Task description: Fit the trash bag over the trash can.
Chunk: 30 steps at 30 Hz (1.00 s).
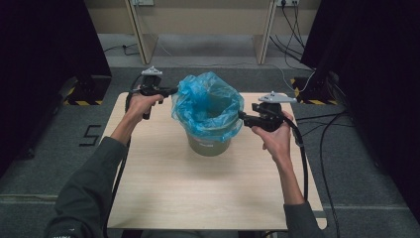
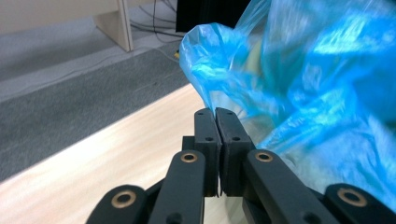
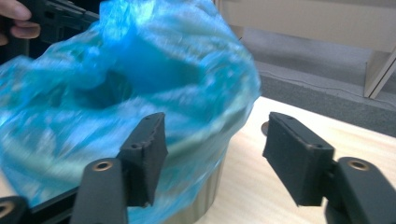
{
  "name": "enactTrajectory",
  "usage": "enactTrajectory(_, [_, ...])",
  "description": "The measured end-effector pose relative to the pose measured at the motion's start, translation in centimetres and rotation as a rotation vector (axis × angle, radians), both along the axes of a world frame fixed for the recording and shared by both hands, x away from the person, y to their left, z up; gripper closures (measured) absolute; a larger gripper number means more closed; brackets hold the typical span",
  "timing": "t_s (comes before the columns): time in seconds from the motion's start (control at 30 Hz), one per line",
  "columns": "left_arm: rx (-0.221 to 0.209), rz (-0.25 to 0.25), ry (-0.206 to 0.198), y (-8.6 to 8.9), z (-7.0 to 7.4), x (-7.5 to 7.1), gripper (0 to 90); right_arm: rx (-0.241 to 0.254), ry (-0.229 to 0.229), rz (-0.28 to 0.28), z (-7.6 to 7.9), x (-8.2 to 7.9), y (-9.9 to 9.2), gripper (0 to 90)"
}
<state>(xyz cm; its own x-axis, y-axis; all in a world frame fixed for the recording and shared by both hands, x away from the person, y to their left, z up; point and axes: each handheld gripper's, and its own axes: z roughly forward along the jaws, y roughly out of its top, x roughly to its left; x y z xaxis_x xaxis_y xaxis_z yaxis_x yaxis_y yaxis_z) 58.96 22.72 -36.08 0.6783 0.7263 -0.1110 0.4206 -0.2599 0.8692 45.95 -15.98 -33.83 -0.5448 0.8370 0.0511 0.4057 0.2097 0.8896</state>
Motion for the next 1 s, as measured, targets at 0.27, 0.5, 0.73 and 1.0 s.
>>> enactTrajectory(0.27, [-0.019, -0.031, 0.026, 1.0, -4.3, -2.0, 88.1, 0.046, 0.023, -0.016, -1.2, -0.1, 0.0, 34.4])
enactTrajectory(0.5, [-0.006, -0.082, -0.033, 0.5, -4.9, -5.0, 87.1, 0.091, 0.0, 0.016, -0.7, -0.5, 0.9, 35.2])
enactTrajectory(0.73, [-0.005, -0.117, -0.078, 0.5, -5.0, -7.8, 87.2, 0.097, 0.086, 0.006, -1.2, 1.2, 2.2, 35.4])
enactTrajectory(1.0, [-0.011, -0.146, -0.108, 0.4, -4.7, -9.3, 87.2, 0.105, 0.059, -0.004, -1.3, 2.0, 0.9, 68.4])
